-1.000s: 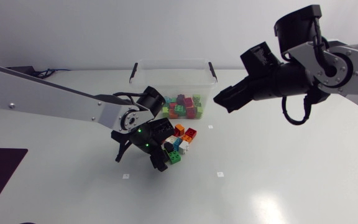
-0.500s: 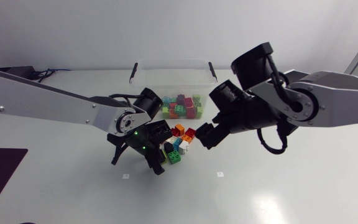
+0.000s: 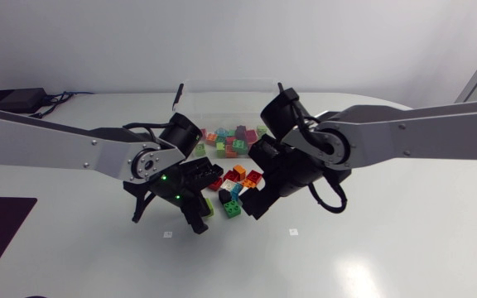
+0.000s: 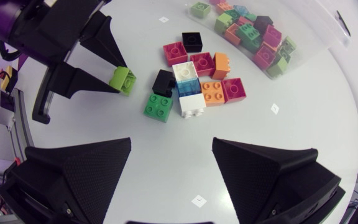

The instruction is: Place the duplo bricks in the container

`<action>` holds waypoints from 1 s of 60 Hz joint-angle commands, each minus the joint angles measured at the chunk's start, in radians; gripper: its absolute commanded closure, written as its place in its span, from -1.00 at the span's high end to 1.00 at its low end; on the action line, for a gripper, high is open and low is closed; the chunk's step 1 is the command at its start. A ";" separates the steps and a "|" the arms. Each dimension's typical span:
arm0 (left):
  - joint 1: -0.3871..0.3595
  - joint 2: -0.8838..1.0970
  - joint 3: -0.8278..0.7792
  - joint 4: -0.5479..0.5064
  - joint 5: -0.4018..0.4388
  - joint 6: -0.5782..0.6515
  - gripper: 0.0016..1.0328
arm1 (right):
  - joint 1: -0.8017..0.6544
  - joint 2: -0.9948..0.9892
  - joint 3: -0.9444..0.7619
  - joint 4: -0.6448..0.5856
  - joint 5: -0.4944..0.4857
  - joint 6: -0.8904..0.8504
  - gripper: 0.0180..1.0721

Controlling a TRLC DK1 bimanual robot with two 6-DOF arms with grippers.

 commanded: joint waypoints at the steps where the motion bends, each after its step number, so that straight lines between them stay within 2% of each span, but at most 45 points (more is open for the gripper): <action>1: 0.016 -0.041 -0.032 -0.010 0.000 0.006 -0.47 | 0.019 0.053 0.047 -0.026 0.000 0.051 0.79; 16: 0.052 -0.084 -0.041 -0.010 0.000 0.000 -0.47 | 0.054 0.185 0.182 -0.148 -0.001 0.142 0.79; 31: 0.095 -0.167 -0.006 -0.039 0.000 -0.004 -0.47 | 0.085 0.271 0.262 -0.206 -0.004 0.166 0.78; 42: 0.132 -0.231 0.028 -0.076 -0.002 -0.004 -0.47 | 0.100 0.333 0.331 -0.243 0.003 0.189 0.65; 60: 0.243 -0.309 0.065 -0.093 -0.002 0.001 -0.47 | 0.114 0.449 0.426 -0.312 0.022 0.206 0.64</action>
